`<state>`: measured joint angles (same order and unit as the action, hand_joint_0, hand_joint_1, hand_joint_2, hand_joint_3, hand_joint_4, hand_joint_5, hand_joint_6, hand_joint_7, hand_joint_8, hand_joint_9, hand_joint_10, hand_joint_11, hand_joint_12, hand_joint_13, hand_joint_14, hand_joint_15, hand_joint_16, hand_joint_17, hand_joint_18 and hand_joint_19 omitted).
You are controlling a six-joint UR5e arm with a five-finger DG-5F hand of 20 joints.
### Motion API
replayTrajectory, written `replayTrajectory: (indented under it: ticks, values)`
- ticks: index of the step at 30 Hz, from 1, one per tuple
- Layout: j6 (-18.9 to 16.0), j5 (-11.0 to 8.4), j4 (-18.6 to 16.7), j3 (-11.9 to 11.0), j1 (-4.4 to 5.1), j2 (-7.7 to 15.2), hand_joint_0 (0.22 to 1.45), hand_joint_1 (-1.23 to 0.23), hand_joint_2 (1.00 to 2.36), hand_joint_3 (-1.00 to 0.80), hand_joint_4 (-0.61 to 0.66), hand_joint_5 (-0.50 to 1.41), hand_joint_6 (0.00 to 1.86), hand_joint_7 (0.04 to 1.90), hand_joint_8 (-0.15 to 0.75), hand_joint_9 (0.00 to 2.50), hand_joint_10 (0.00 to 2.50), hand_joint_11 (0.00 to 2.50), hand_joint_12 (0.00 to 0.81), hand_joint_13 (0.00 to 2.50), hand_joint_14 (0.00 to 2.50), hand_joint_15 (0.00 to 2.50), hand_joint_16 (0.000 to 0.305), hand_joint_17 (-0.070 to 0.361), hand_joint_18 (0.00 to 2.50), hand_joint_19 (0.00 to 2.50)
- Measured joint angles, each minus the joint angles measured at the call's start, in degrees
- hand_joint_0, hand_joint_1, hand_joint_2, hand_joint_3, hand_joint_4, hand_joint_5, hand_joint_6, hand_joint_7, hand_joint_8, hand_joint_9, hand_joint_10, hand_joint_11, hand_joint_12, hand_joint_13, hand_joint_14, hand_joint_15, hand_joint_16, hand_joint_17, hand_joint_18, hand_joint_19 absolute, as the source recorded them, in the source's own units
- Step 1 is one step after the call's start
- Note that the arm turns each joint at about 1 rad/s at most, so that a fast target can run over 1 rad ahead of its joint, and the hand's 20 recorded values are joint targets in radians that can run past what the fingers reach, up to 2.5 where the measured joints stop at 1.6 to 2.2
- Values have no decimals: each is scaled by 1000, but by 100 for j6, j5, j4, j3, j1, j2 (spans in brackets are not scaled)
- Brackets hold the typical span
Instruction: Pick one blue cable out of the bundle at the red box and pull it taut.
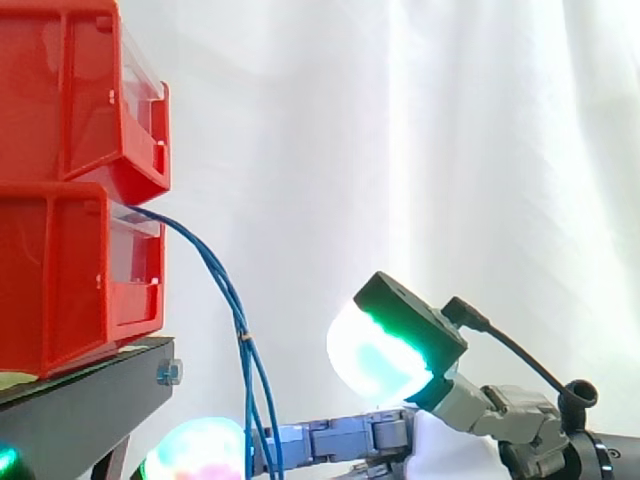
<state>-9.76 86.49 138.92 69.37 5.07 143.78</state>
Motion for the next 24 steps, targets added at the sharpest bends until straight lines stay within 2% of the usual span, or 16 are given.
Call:
replayTrajectory:
  ticks: [13, 24]
  values:
    - [4, 29, 20, -109, 12, 3, 586, -790, 1001, -481, 327, -127, 502, 1068, 312, 505, 3, 120, 348, 266, 0, 70, 57, 128, 170, 75]
    - [59, 94, 123, -279, -8, 1, 582, -784, 1000, -493, 326, -127, 502, 1065, 312, 511, 3, 135, 348, 272, 2, 79, 57, 128, 184, 92]
